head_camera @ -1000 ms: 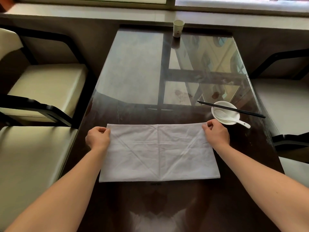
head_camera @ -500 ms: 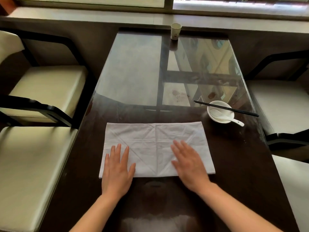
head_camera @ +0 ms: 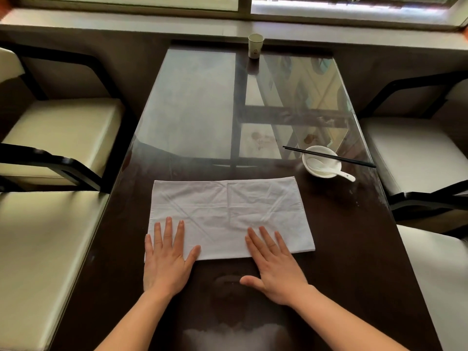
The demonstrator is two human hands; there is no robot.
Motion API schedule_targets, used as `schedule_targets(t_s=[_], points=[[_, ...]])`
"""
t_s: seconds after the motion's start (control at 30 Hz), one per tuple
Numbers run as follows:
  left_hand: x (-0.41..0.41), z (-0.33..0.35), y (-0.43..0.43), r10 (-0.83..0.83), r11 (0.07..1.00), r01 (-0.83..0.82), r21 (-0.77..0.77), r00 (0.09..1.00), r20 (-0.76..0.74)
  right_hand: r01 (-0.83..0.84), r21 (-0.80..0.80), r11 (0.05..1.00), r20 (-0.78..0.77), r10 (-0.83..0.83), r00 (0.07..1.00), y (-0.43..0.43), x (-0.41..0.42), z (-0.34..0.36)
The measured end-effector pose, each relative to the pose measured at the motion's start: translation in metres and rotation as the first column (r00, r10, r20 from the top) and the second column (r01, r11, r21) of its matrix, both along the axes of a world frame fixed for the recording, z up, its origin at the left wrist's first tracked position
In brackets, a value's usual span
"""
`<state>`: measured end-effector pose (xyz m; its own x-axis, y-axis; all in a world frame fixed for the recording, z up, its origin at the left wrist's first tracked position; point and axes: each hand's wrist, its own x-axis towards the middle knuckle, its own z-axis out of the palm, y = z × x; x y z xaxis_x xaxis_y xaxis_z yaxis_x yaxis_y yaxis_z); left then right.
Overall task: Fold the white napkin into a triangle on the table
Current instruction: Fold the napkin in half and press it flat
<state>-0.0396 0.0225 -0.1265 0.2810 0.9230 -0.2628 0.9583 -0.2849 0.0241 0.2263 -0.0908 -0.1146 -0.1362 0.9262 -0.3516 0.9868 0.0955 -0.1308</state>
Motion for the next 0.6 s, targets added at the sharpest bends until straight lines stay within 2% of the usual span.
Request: schedule_targets(t_s=[0.13, 0.27, 0.37, 0.47, 0.53, 0.6], points=[[-0.006, -0.001, -0.001, 0.030, 1.000, -0.030, -0.007, 0.999, -0.014, 0.216, 0.010, 0.976, 0.094, -0.216, 0.972, -0.034, 0.040, 0.000], [-0.005, 0.002, 0.002, 0.051, 0.998, -0.051, -0.028, 0.999, 0.015, 0.440, 0.034, 0.897, 0.114, -0.441, 0.890, -0.060, 0.061, 0.005], [-0.001, 0.010, 0.000, 0.102, 0.994, -0.099, -0.047, 0.994, 0.048, 0.560, 0.134, 0.817, 0.000, -0.566, 0.825, -0.061, 0.060, 0.014], [0.002, 0.024, -0.006, 0.182, 0.983, -0.182, -0.008, 0.976, 0.121, 0.690, 0.270, 0.671, -0.193, -0.665, 0.722, -0.053, 0.058, 0.021], [0.002, 0.034, -0.007, 0.236, 0.971, -0.241, 0.013, 0.961, 0.145, 0.805, 0.197, 0.560, -0.331, -0.735, 0.592, -0.045, 0.057, 0.029], [0.001, 0.041, -0.005, 0.320, 0.946, -0.325, -0.007, 0.928, 0.191, 0.873, 0.078, 0.482, -0.378, -0.796, 0.473, -0.035, 0.060, 0.035]])
